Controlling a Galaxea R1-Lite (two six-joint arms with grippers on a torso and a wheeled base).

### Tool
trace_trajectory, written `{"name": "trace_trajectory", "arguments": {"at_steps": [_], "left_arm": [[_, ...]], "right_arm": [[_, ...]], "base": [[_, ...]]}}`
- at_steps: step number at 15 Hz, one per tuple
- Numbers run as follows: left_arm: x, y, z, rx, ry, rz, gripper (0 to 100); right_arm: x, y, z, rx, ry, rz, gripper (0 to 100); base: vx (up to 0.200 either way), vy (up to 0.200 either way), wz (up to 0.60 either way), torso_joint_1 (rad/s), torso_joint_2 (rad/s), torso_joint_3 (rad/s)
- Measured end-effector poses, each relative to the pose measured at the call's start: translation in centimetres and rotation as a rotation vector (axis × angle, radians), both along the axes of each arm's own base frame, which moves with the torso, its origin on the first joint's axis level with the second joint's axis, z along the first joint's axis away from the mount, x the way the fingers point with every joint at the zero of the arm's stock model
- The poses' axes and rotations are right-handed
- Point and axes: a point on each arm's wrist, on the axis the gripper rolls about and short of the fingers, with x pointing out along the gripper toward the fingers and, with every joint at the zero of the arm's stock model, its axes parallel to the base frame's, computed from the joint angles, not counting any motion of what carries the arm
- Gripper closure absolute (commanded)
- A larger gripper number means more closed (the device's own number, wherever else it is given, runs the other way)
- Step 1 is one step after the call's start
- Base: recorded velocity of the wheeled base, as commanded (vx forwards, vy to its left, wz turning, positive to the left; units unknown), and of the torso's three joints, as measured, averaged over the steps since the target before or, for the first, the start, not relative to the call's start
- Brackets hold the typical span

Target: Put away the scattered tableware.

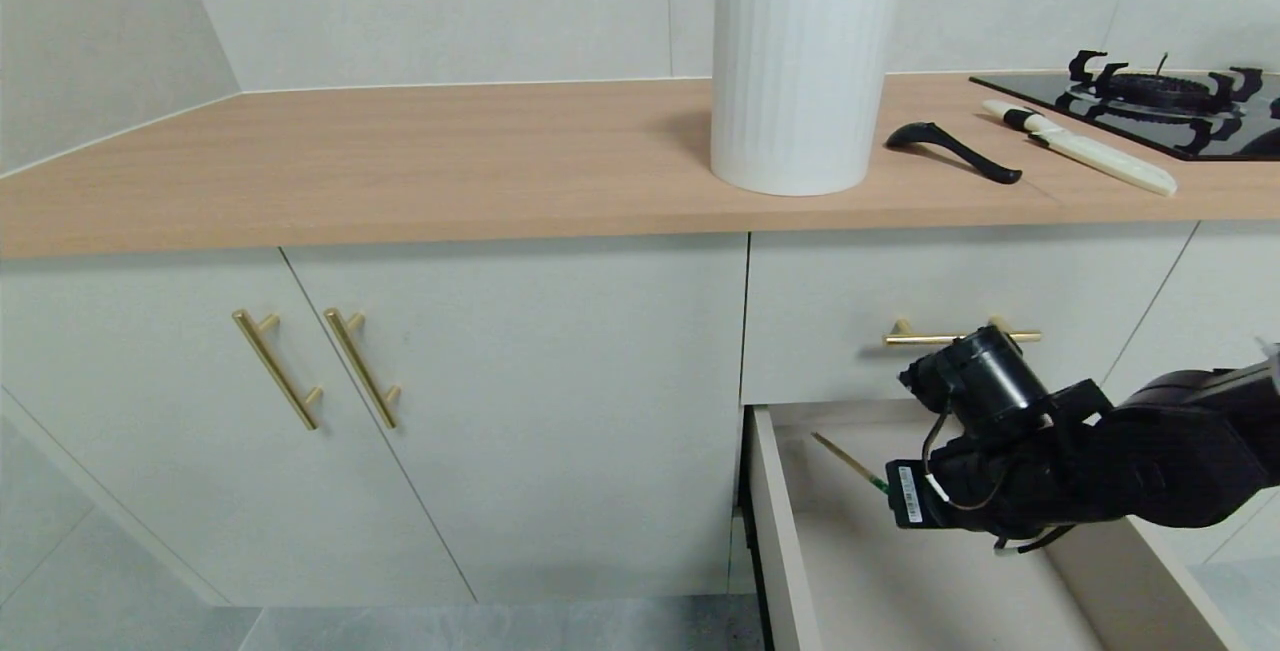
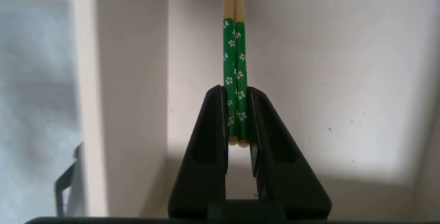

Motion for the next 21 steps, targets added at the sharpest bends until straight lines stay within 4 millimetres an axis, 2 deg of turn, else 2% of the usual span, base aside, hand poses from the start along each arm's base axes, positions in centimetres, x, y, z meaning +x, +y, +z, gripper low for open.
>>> {"name": "trace_trajectory", "arguments": {"at_steps": [4,12,21], "left_arm": [[0.0,0.0,0.0,0.0,0.0,0.0,0],[0.0,0.0,0.0,0.0,0.0,0.0,0],[0.0,0.0,0.0,0.0,0.0,-0.001,0]], "right_arm": [[1.0,0.5,-2.6,-0.021,0.037,-0.001,100],[1.7,0.9,-6.0,-0.07,0.093,-0.01,100],[2.8,1.5,-11.0,-0.118,0.124,-0.022,100]], "base": [[0.0,0.0,0.0,0.0,0.0,0.0],[0.0,0.0,0.0,0.0,0.0,0.0],[0.0,0.0,0.0,0.0,0.0,0.0]]}}
